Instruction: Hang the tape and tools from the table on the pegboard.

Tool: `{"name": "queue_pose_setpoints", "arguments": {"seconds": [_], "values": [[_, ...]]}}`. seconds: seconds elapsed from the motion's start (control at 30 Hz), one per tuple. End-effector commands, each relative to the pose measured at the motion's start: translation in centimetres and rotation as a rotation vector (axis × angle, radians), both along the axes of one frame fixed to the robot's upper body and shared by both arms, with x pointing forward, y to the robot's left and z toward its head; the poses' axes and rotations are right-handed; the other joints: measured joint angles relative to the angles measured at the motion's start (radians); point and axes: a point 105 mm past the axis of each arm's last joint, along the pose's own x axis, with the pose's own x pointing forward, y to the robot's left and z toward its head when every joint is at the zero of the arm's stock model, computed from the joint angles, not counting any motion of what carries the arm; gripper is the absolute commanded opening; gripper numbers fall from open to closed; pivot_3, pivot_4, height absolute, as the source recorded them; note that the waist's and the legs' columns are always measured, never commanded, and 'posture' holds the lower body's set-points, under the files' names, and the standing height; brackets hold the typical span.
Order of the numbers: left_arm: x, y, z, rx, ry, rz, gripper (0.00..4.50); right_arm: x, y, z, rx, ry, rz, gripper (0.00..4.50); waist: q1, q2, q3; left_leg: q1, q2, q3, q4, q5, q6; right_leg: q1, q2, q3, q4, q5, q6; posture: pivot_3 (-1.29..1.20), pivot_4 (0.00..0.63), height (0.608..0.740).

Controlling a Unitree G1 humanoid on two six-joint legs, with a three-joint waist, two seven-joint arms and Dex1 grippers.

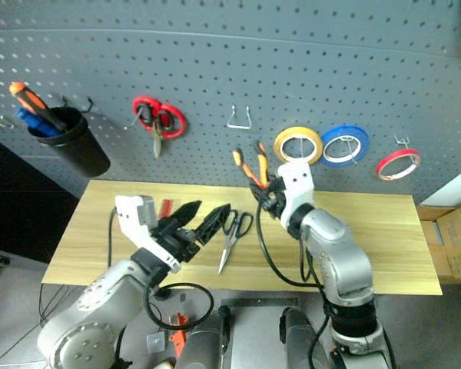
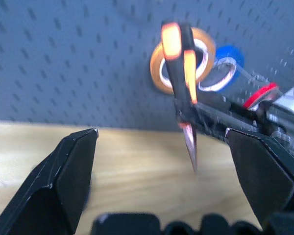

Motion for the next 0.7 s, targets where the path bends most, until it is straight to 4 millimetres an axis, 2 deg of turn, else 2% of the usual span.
{"name": "queue_pose_setpoints", "arguments": {"seconds": [0.03,0.13,0.37,0.47,0.7], "values": [[-0.4,0.7,3.0,0.005,-0.13,0.053,4.5,0.3,1.1,3.9,0.074,-0.169,0.02,1.71,0.007,-0.002,-0.011,0.001,0.0,0.0,0.0,0.001,0.0,0.001,0.0,0.0,0.0,0.0,0.0,0.18,0.123,0.74],[-0.2,1.1,3.8,0.006,-0.162,0.078,4.5,0.9,2.0,5.6,0.105,-0.241,0.029,1.71,0.02,-0.003,-0.029,0.006,0.0,0.0,0.0,0.001,0.0,0.007,0.0,-0.001,-0.001,0.0,-0.001,0.2,0.101,0.74],[0.3,1.4,4.1,0.017,-0.184,0.104,4.5,2.6,4.5,8.0,0.152,-0.34,0.039,1.71,0.027,-0.005,-0.075,0.009,0.0,0.0,0.0,0.001,0.001,0.01,0.001,-0.001,-0.001,0.002,-0.003,0.23,0.057,0.74],[1.6,2.0,4.3,0.015,-0.199,0.154,4.5,3.8,5.0,9.4,0.162,-0.408,0.026,1.71,0.033,-0.005,-0.086,0.01,0.0,0.0,0.0,0.003,0.0,0.011,0.001,-0.001,0.0,0.004,-0.006,0.23,0.048,0.74],[2.8,1.1,4.5,0.012,-0.231,0.143,4.5,7.5,4.8,10.7,0.158,-0.473,-0.049,1.71,0.049,-0.006,-0.109,0.014,0.001,0.001,0.0,0.006,0.0,0.013,0.003,0.0,0.0,0.007,-0.009,0.23,0.038,0.74]]}}
